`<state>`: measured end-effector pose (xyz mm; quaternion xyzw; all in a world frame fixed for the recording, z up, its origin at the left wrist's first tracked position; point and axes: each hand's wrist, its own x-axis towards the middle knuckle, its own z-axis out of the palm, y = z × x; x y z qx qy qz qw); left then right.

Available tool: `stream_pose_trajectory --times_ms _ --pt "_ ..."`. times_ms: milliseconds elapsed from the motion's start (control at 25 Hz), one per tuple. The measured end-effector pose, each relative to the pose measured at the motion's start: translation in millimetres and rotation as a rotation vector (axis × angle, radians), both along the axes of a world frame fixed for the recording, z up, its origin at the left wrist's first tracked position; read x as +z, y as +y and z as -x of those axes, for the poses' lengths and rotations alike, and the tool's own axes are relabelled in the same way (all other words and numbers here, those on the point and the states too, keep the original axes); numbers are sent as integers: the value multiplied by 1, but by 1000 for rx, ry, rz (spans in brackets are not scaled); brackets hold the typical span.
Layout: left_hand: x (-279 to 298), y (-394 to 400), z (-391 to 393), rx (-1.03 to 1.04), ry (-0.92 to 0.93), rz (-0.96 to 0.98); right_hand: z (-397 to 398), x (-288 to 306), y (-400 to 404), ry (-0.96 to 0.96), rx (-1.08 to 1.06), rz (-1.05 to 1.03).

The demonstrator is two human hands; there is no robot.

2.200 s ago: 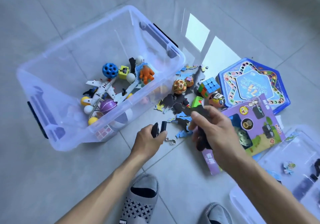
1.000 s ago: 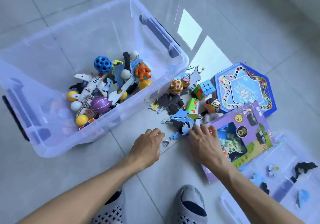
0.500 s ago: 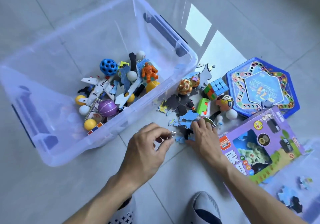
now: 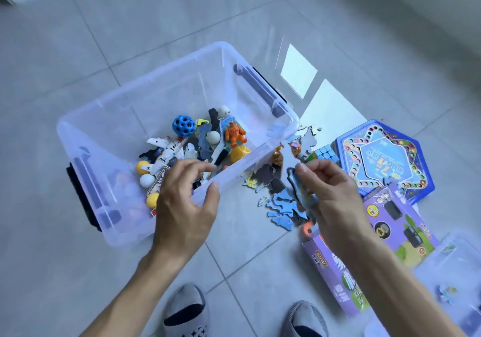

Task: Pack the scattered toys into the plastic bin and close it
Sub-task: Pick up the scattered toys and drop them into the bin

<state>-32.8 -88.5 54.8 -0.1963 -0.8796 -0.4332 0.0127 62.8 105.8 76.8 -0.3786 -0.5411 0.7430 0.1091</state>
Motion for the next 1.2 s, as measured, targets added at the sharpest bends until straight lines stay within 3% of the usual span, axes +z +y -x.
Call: stream_pose_trajectory --times_ms 160,320,440,560,720,840,1000,1200 --pt "-10 -5 -33 30 -11 -20 67 32 6 -65 171 -153" --pt "-33 6 -51 -314 -91 167 33 -32 43 -188 128 -497" --pt "-81 39 -44 -483 -202 464 -14 -115 56 -568 609 -924" --pt "-130 82 -30 -634 -105 779 -22 -170 60 -699 1064 -1217" --pt "-181 113 -14 -546 -165 720 -23 -204 56 -617 979 -1507" --pt "-200 113 -12 -457 -174 602 -28 -215 54 -530 910 -1512" --pt "-201 103 -13 -332 -437 499 -20 -211 43 -645 841 -1439" --pt "-142 77 -23 -197 -643 295 -24 -206 44 -663 696 -1155"
